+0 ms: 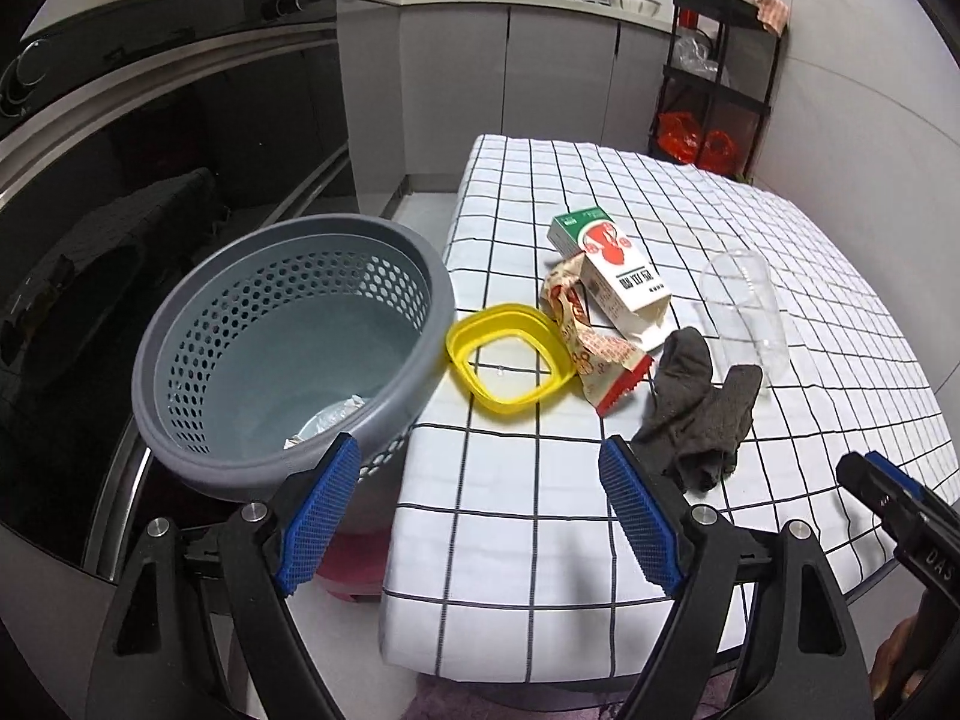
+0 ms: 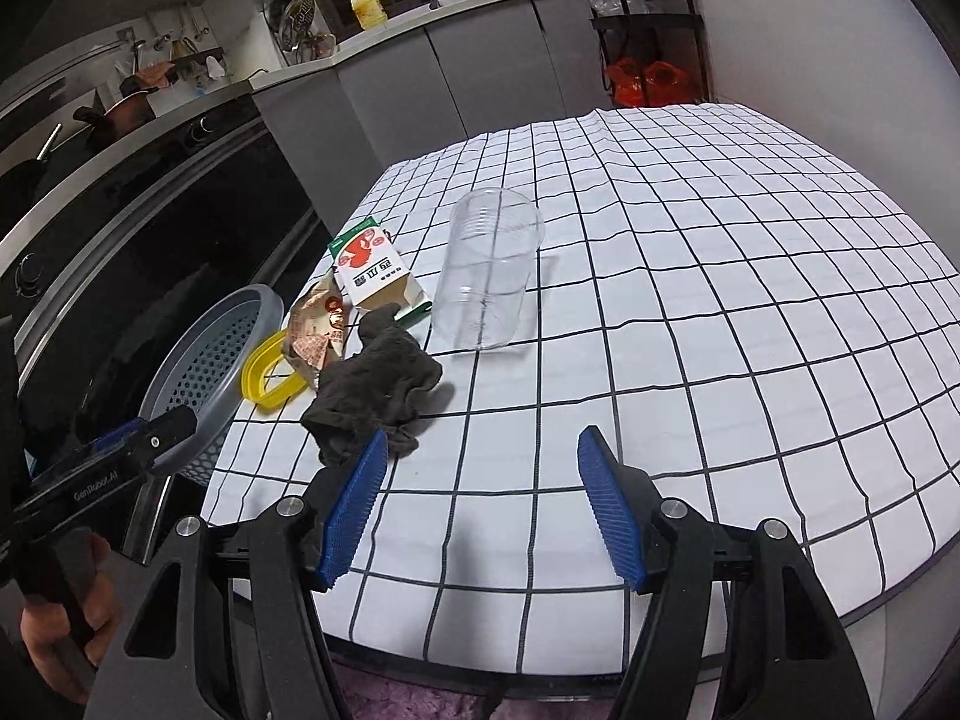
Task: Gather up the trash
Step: 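Move both tools back toward the clear plastic cup on the table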
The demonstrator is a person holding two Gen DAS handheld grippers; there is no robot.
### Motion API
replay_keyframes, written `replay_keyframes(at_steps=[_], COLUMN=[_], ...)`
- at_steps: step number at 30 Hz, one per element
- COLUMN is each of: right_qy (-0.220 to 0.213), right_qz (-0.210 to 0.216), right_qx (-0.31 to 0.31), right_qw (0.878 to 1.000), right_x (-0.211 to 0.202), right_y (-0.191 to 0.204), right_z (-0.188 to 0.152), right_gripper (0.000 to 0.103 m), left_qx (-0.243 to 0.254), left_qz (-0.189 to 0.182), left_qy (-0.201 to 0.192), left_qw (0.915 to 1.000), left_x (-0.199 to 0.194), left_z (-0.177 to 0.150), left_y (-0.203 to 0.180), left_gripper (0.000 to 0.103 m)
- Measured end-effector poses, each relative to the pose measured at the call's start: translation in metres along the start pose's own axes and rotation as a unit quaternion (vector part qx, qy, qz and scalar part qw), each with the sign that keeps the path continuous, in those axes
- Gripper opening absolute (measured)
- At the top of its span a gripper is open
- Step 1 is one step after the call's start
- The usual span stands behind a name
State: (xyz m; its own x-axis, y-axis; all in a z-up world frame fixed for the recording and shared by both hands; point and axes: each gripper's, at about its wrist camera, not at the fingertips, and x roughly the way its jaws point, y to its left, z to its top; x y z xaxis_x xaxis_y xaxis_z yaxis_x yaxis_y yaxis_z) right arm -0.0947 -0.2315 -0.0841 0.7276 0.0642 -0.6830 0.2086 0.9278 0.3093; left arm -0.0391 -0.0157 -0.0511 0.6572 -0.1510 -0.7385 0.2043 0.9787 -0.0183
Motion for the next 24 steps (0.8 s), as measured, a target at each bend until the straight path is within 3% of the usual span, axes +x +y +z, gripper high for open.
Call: replay_keyframes(at_steps=[24], right_qy=[-0.005], right_qz=[-0.007], right_qx=[0.000], right_qw=[1.000], right_x=[0.057], right_y=[0.006], right_z=[0.061], right_gripper=[0.067], left_qx=[0.014], left_qz=[-0.007], left_qy=[0.007], left_qw=[0.9998], left_x=[0.027], left_z=[0.010], left_y=[-0.028], left_gripper=[0.082])
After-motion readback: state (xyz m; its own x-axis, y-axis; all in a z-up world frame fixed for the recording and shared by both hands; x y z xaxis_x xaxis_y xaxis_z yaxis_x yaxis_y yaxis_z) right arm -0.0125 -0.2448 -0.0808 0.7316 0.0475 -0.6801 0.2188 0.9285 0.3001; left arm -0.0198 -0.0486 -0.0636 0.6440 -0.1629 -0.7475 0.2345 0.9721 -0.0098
